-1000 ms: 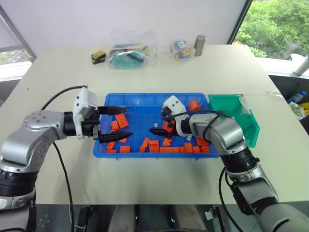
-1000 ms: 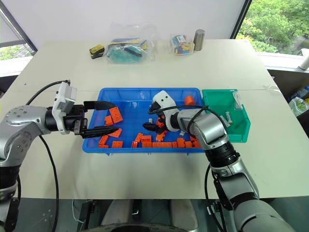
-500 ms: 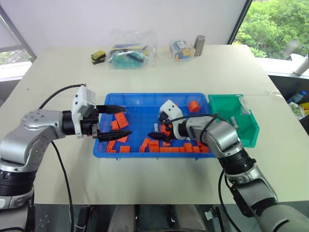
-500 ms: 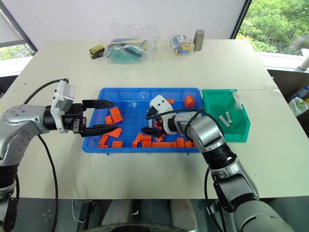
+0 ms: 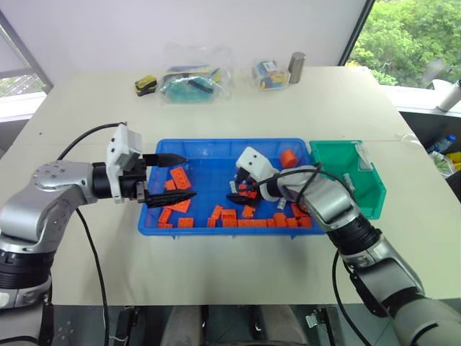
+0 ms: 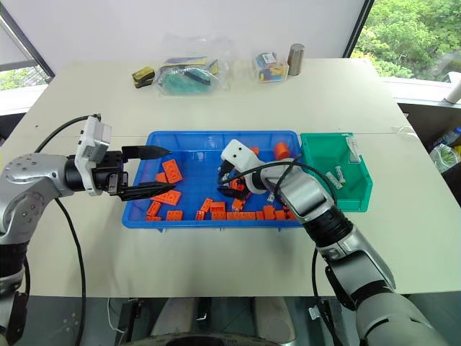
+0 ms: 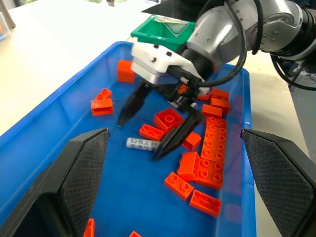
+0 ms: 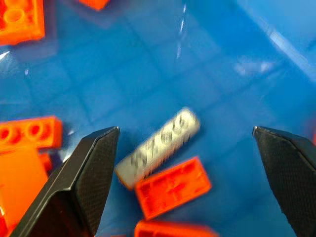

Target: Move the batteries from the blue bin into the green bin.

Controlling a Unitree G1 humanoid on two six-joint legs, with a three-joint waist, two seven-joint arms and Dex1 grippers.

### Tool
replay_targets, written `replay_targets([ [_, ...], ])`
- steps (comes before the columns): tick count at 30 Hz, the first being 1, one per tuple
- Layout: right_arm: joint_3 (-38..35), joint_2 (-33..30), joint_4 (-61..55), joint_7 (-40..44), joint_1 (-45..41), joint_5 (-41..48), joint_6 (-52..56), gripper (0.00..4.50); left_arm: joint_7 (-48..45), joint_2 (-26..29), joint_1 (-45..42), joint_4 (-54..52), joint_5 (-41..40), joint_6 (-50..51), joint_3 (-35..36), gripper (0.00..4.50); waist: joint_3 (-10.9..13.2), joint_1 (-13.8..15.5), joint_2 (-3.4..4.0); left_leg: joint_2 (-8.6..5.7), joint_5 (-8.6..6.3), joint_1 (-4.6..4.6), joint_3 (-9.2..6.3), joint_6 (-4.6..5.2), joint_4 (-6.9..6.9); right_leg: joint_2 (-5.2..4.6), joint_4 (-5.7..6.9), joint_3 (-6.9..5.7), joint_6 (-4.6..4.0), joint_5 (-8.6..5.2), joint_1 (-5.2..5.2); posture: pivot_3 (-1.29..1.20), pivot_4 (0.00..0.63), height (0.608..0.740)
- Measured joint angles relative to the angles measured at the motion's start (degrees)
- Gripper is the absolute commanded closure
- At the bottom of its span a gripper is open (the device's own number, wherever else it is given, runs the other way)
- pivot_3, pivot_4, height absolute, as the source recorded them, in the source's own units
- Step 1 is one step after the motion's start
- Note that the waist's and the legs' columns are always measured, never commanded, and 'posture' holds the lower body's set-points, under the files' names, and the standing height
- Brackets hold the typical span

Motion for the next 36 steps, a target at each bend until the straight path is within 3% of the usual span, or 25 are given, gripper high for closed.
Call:
replay_targets([
  [4, -3.99, 3.87, -4.38, -1.42, -0.66, 2.78, 6.98, 0.06, -0.57, 0.00, 0.80, 0.00, 0.16, -0.47, -0.09, 0.00, 0.00, 0.08, 0.00, 0.02, 0.00, 0.00, -0.01, 0.00, 0.00, -0.02, 0.01, 0.01, -0.01, 0.00, 0.01, 0.00, 0.150, 0.740],
  [12, -6.25, 4.42, -8.49, -4.26, 4.18, 5.10, 14.74, 0.06, -0.82, 0.01, 1.12, 0.01, 0.71, -0.64, -0.13, 0.00, -0.01, 0.16, -0.02, -0.02, 0.00, 0.00, -0.01, 0.00, 0.02, -0.06, 0.00, 0.01, -0.01, 0.00, 0.04, 0.00, 0.150, 0.740],
  [24, -7.15, 5.05, -8.43, -5.59, 6.75, 7.01, 16.22, 0.06, -1.10, 0.01, 0.23, 0.56, 1.09, -0.92, -0.33, 0.00, -0.01, 0.13, -0.02, -0.01, 0.00, 0.00, -0.01, 0.00, 0.02, -0.02, 0.01, 0.01, -0.01, 0.00, 0.03, 0.00, 0.150, 0.740],
  [29, -4.96, 3.75, -5.46, -4.80, 6.00, 5.75, 11.42, 0.06, -1.09, 0.00, 0.16, 0.82, 1.36, -1.60, -0.35, 0.00, -0.01, -0.06, -0.02, 0.01, 0.00, 0.03, 0.00, 0.00, 0.02, 0.02, 0.01, 0.00, -0.01, 0.00, 0.03, 0.00, 0.150, 0.740],
  [32, -2.92, 3.77, -2.73, -4.25, 4.57, 4.21, 8.31, 0.80, -1.02, 0.00, -0.14, 0.87, 1.45, -1.67, -0.46, 0.00, -0.01, -0.04, -0.02, 0.03, 0.00, 0.03, 0.00, 0.00, 0.01, 0.05, 0.01, 0.01, -0.03, 0.01, 0.02, 0.00, 0.150, 0.740],
  [34, -1.84, 3.76, -1.54, -3.75, 4.17, 3.25, 6.47, 1.70, -0.99, 0.00, -0.15, 0.91, 1.47, -1.68, -0.45, 0.00, -0.02, 0.01, -0.03, 0.03, 0.00, 0.03, 0.00, 0.00, 0.01, 0.04, 0.01, 0.00, -0.03, 0.01, 0.03, 0.00, 0.150, 0.740],
  [36, -1.22, 3.75, -0.89, -3.31, 4.06, 2.58, 5.23, 1.70, -0.94, 0.00, -0.14, 0.93, 1.49, -1.68, -0.45, 0.00, -0.02, 0.02, -0.03, 0.02, 0.00, 0.03, 0.00, 0.00, 0.02, 0.03, 0.01, 0.00, -0.03, 0.01, 0.04, 0.00, 0.150, 0.740],
])
